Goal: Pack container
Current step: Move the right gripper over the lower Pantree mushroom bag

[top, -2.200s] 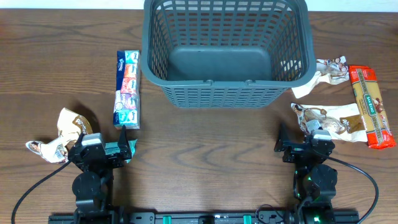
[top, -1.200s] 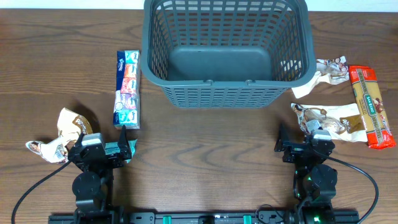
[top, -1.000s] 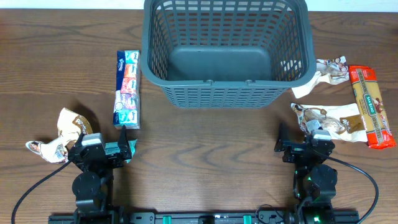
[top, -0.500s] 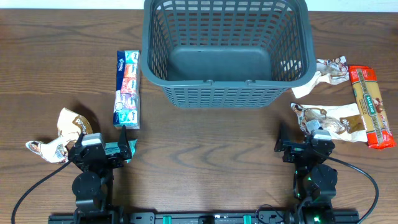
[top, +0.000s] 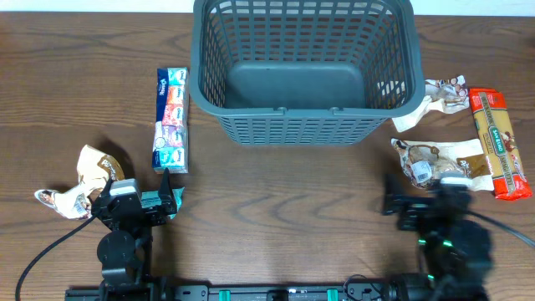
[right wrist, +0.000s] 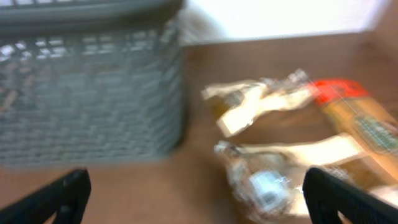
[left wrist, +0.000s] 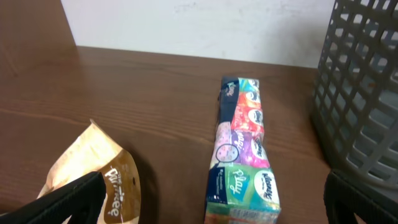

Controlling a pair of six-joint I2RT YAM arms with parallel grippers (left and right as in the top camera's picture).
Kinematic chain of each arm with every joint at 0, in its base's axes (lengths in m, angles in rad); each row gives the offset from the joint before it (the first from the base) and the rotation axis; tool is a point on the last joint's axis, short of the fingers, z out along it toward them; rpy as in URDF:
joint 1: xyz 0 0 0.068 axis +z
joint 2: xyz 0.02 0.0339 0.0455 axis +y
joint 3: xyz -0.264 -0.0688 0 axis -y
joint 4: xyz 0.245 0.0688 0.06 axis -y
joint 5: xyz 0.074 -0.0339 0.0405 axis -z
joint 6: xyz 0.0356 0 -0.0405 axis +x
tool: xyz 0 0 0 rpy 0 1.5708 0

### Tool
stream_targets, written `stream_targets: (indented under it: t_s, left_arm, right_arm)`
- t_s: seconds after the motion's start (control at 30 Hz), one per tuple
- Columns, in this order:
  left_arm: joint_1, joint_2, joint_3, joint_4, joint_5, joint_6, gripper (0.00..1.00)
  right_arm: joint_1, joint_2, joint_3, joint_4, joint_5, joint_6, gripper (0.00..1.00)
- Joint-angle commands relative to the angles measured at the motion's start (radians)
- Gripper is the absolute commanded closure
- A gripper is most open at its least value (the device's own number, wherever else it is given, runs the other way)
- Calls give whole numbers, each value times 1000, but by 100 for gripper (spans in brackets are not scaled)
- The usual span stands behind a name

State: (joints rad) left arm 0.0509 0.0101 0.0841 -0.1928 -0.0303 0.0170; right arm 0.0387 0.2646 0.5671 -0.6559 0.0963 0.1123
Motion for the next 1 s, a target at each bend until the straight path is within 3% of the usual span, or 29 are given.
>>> stream_targets:
  t_s: [0.0,0.13,0.23,0.43,0.57,0.67,0.8,0.97]
  left_arm:
    - [5,-6,-17,-28,-5,-15,1]
    - [5,-6,-17,-28,-5,-15,1]
    - [5,-6,-17,-28,-5,-15,1]
    - [5,-6,-17,-28,-5,-15,1]
    - [5,-6,-17,-28,-5,-15,1]
    - [5,-6,-17,-28,-5,-15,1]
    - [5,-6,-17,-28,-5,-15,1]
    - [5,-6,-17,-28,-5,-15,1]
  right_arm:
    - [-8,113,289,-114,256,67,1]
    - [-7,274,666,-383,315,119,1]
    - [-7,354,899,-621,31,119,1]
    - [-7,359,962,-708,-194,119,1]
    - [-7,359,962,-704,-197,118,1]
    - [-8,369,961,-673,-91,150,1]
    - [-7,415,961,-661,281,480,1]
    - [-9,580,963,-637,433,632,1]
